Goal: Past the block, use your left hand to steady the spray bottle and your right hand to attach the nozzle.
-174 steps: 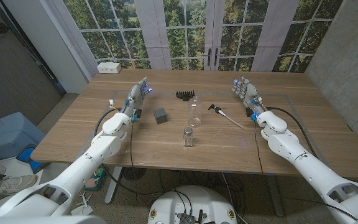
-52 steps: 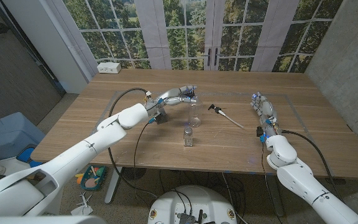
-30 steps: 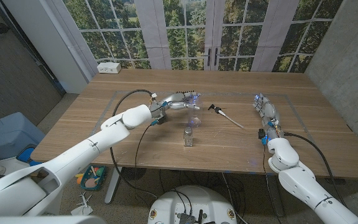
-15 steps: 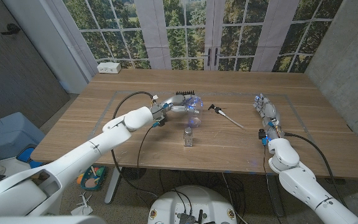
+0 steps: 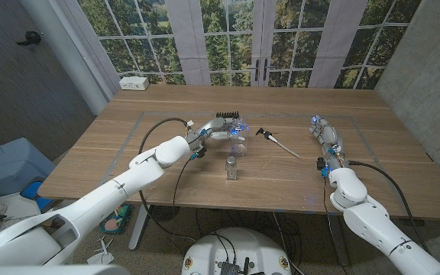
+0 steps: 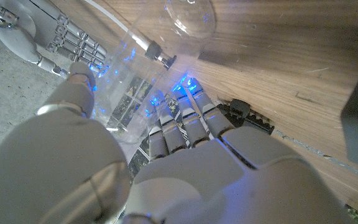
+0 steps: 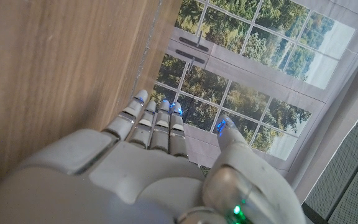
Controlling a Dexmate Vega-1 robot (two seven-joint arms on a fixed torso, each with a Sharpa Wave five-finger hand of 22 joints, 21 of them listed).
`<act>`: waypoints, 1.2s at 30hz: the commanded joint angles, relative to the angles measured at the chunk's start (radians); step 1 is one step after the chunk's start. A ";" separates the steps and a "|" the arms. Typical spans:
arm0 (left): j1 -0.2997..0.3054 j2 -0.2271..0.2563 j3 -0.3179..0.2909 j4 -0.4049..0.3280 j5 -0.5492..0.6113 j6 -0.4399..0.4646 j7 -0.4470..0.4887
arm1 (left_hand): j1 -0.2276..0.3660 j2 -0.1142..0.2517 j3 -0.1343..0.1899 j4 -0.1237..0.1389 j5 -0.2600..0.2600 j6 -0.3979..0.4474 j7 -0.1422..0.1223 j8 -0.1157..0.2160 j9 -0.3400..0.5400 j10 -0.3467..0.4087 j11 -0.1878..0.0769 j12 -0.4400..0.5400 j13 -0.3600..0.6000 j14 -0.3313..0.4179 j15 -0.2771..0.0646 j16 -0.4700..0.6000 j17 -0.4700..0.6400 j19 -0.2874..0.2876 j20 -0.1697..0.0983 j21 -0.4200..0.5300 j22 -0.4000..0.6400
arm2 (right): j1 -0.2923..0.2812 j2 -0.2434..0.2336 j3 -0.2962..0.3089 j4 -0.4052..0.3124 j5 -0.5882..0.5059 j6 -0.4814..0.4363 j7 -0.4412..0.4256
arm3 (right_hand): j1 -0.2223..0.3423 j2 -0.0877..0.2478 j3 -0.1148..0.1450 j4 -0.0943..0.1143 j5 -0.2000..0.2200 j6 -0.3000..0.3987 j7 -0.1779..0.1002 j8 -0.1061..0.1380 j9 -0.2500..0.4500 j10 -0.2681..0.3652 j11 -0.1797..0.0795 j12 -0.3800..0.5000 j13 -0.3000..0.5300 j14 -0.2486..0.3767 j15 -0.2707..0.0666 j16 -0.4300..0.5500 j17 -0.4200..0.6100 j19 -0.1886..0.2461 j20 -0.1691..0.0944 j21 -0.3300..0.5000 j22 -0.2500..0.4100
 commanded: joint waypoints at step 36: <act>0.010 -0.009 0.013 0.010 -0.026 0.052 0.031 | 0.167 0.198 -0.026 -0.005 0.009 0.288 0.041 0.046 0.012 0.110 -0.010 0.018 0.026 0.034 -0.112 0.003 0.005 0.019 0.000 0.012 0.007 | 0.234 -0.224 -0.285 -0.330 -0.432 -0.806 -0.080 | 0.147 -0.037 0.008 -0.072 0.008 -0.015 -0.053 0.012 0.010 0.005 -0.057 0.012 0.034 0.009 -0.064 0.037 0.045 0.013 0.031 0.005 0.015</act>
